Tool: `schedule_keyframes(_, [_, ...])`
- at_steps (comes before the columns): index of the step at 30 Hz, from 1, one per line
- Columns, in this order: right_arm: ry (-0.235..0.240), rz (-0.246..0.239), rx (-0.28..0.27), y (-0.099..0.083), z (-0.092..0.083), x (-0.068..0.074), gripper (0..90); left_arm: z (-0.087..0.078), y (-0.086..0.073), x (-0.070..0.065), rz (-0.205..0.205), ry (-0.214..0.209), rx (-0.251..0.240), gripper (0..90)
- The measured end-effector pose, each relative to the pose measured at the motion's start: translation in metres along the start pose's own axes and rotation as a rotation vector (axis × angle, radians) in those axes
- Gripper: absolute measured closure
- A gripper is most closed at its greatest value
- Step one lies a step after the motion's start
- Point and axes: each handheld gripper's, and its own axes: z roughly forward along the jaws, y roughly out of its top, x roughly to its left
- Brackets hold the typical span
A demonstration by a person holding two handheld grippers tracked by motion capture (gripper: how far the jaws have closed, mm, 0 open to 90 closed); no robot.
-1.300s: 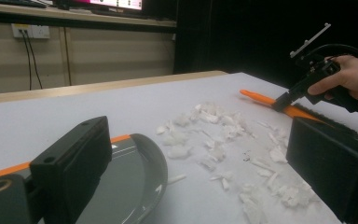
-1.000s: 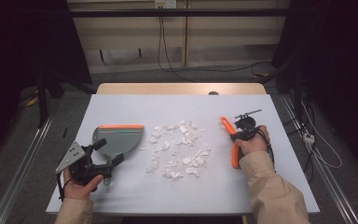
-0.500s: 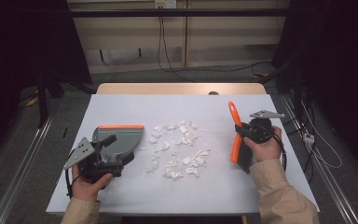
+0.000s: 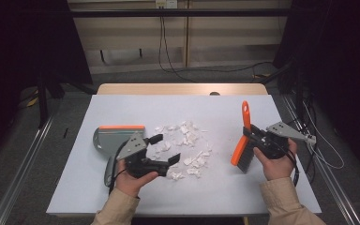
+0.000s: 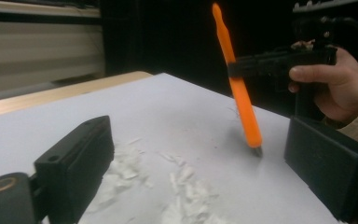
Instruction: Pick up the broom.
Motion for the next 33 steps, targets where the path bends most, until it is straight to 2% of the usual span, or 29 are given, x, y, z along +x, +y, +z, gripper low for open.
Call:
schedule_keyframes(1, [0.003,0.003,-0.016,0.001,-0.004,0.002,72.3,0.007,-0.001,-0.003,-0.002,-0.014,0.012,10.2])
schedule_keyframes(5, [0.012,-0.012,-0.020,0.001,-0.008,0.008,72.3,0.033,-0.004,-0.012,-0.027,-0.069,0.055,10.4])
schedule_keyframes(8, [0.024,-0.023,-0.016,0.001,-0.009,0.013,72.3,0.048,-0.007,-0.018,-0.014,-0.100,0.088,14.1])
schedule_keyframes(12, [0.032,-0.033,-0.022,0.002,-0.009,0.019,72.3,0.063,-0.009,-0.025,-0.003,-0.128,0.098,18.6])
schedule_keyframes(16, [0.057,-0.041,-0.036,0.007,-0.006,0.031,72.3,0.079,-0.012,-0.034,0.002,-0.159,0.113,24.0])
schedule_keyframes(19, [0.083,-0.041,-0.055,0.016,-0.004,0.041,72.3,0.085,-0.013,-0.036,0.013,-0.152,0.134,27.5])
schedule_keyframes(21, [0.089,-0.049,-0.069,0.019,-0.003,0.045,72.3,0.093,-0.015,-0.036,0.002,-0.159,0.156,28.9])
schedule_keyframes(22, [0.103,-0.065,-0.074,0.026,-0.001,0.054,72.3,0.095,-0.016,-0.035,-0.001,-0.160,0.157,37.6])
schedule_keyframes(23, [0.113,-0.068,-0.081,0.029,0.000,0.058,72.3,0.098,-0.017,-0.035,-0.003,-0.160,0.160,37.8])
schedule_keyframes(24, [0.122,-0.070,-0.087,0.033,0.002,0.062,72.2,0.100,-0.017,-0.032,0.003,-0.144,0.163,41.1])
schedule_keyframes(25, [0.128,-0.078,-0.086,0.036,0.003,0.066,72.2,0.098,-0.016,-0.031,0.004,-0.148,0.155,50.6])
schedule_keyframes(28, [0.138,-0.111,-0.081,0.043,0.007,0.076,72.1,0.094,-0.014,-0.028,0.001,-0.134,0.143,66.0])
schedule_keyframes(31, [0.158,-0.114,-0.085,0.047,0.011,0.082,71.9,0.083,-0.010,-0.023,-0.024,-0.069,0.161,68.4])
schedule_keyframes(33, [0.170,-0.105,-0.083,0.049,0.013,0.084,71.8,0.081,-0.009,-0.020,-0.040,-0.062,0.150,70.0])
